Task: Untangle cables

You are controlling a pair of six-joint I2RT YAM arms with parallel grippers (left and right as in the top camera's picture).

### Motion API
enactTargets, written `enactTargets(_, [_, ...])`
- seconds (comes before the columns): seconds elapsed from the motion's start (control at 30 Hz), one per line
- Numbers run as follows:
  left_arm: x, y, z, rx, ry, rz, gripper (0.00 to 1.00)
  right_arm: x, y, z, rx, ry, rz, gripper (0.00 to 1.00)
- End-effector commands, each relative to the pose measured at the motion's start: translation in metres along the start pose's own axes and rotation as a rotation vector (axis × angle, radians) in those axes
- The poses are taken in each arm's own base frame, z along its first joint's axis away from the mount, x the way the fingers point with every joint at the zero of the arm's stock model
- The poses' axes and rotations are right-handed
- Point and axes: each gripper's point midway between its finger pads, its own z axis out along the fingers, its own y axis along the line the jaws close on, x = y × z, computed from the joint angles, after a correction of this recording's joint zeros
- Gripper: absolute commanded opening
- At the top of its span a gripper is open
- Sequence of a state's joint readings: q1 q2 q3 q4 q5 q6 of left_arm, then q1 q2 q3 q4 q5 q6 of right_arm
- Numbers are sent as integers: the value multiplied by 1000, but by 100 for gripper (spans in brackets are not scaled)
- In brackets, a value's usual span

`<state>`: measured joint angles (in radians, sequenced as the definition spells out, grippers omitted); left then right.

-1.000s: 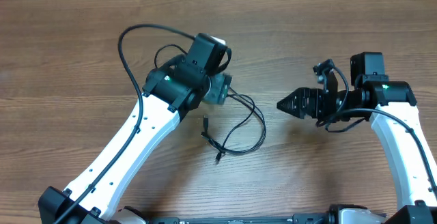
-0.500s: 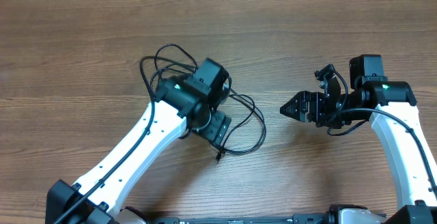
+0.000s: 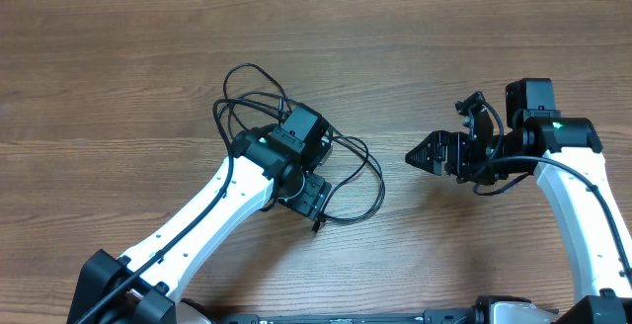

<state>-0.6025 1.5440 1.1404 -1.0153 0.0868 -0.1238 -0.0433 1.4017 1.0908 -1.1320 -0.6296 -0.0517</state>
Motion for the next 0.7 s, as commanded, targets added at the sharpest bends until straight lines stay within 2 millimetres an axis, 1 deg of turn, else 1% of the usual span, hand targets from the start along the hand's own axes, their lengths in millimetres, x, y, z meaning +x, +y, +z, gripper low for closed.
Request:
enactTargets(0.0, [0, -3, 0, 16, -5, -44, 68, -4, 2, -1, 0, -7, -7, 100])
enactTargets(0.07, [-2, -4, 0, 19, -14, -128, 61, -4, 2, -1, 1, -9, -8, 100])
enactTargets(0.17, [-2, -6, 1, 25, -15, -301, 60, -5, 2, -1, 0, -12, -10, 100])
enactTargets(0.2, [-1, -8, 2, 24, -9, -348, 62, -5, 2, -1, 0, -12, -10, 100])
enactTargets(0.27, [6, -11, 7, 13, 6, -433, 77, -5, 2, -1, 0, -12, -10, 100])
enactTargets(0.3, [8, -13, 11, 10, 11, -456, 81, -5, 2, -1, 0, -12, -10, 100])
enactTargets(0.4, [12, -21, 26, 22, 1, -535, 85, -6, 2, -1, 1, -14, -12, 100])
enactTargets(0.43, [13, -23, 30, 28, -3, -567, 84, -6, 2, -1, 1, -16, -13, 100])
enactTargets(0.5, [15, -27, 38, 37, -10, -623, 79, -8, 2, -1, 1, -21, -16, 100])
enactTargets(0.53, [16, -29, 43, 42, -14, -645, 75, -8, 2, -1, 1, -22, -17, 100])
enactTargets(0.6, [16, -32, 51, 54, -32, -676, 64, -8, 2, -1, 1, -21, -17, 100])
enactTargets(0.63, [14, -32, 53, 57, -45, -685, 62, -8, 2, -1, 1, -22, -17, 100])
enactTargets(0.67, [11, -29, 55, 51, -72, -703, 58, -8, 2, -1, 1, -22, -20, 100])
